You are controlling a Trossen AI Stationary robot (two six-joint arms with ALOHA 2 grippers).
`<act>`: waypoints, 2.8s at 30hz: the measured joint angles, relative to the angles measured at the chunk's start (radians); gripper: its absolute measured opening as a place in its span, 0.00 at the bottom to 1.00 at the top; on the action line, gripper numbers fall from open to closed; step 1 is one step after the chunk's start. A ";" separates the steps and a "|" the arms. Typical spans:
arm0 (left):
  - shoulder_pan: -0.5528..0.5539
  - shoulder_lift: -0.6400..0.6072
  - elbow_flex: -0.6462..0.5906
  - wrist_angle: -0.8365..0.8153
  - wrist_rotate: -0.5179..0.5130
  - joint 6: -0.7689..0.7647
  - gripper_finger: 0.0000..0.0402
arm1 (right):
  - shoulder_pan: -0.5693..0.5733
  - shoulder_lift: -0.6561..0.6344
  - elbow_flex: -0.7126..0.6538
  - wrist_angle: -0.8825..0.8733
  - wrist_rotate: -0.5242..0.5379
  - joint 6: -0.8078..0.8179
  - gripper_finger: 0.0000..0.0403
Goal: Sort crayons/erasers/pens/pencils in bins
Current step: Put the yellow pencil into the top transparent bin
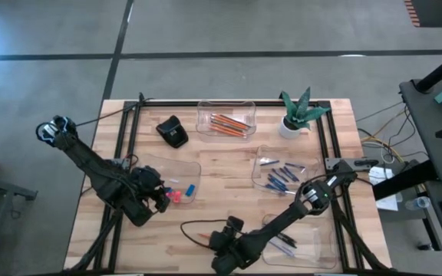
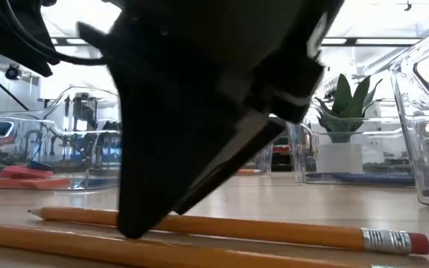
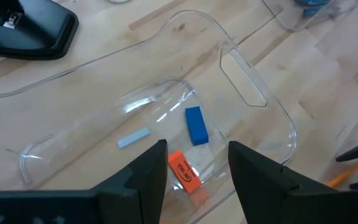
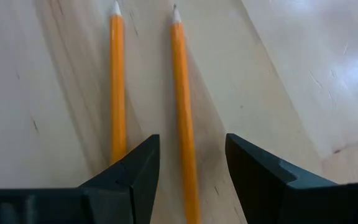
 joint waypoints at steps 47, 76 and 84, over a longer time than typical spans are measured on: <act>0.000 0.001 -0.001 0.086 0.003 0.083 0.38 | -0.140 -0.004 -0.029 0.006 -0.353 -0.178 0.31; 0.000 0.001 -0.001 0.087 -0.001 0.114 0.38 | -0.112 0.002 0.062 -0.195 -0.387 -0.113 0.16; 0.000 0.001 -0.001 0.089 0.000 0.137 0.38 | -0.110 -0.002 0.065 -0.195 -0.388 -0.183 0.03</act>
